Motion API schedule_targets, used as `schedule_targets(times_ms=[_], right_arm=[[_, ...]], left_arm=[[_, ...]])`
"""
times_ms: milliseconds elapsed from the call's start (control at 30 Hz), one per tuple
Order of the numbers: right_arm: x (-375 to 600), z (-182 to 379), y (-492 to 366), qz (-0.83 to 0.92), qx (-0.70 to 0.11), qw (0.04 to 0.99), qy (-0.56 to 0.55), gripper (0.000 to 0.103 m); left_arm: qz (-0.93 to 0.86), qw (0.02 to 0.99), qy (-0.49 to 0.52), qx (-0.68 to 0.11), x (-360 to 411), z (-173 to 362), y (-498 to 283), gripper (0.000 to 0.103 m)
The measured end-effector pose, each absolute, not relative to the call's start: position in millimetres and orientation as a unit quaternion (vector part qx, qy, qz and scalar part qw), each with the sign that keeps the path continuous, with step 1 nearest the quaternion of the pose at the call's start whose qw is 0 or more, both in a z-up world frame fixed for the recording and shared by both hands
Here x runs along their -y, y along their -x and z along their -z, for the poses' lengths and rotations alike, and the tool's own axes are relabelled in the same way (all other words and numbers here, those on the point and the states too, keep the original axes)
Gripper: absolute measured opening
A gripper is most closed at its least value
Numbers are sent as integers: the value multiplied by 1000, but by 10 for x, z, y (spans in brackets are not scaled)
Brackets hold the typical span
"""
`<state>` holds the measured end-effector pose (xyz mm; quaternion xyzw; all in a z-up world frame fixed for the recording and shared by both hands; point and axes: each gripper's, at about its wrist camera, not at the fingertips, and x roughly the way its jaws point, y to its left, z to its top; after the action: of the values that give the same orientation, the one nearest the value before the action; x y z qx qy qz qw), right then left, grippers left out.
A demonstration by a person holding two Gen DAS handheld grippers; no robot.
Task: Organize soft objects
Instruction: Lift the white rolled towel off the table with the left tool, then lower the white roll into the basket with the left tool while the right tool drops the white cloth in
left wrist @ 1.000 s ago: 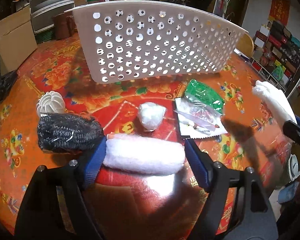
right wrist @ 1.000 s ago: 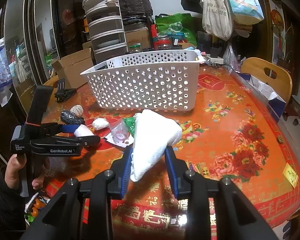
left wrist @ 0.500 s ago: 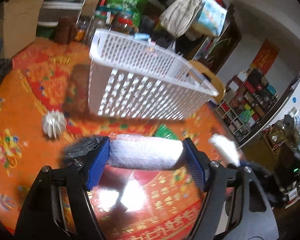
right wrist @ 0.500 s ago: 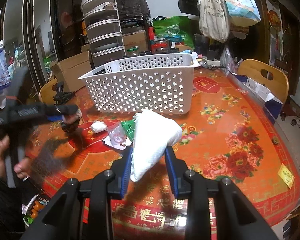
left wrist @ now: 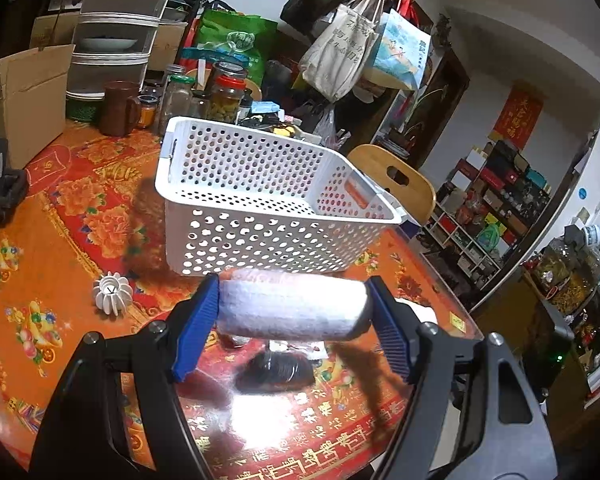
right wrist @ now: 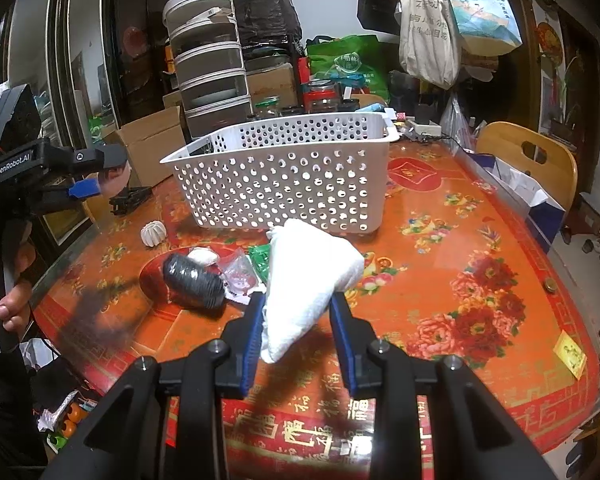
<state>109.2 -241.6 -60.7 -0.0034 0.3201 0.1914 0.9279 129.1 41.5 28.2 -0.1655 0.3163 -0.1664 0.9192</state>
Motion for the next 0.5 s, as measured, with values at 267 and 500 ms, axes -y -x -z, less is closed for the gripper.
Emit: schedule_targets(times_ms=[267, 500], right_arm=[[2415, 544, -1152, -189, -317, 929, 9, 32], [2366, 290, -1303, -185, -296, 937, 24, 32]], left_arm=[[148, 930, 141, -306, -375, -344, -1335, 70], [124, 942, 107, -292, -311, -548, -1436, 70]])
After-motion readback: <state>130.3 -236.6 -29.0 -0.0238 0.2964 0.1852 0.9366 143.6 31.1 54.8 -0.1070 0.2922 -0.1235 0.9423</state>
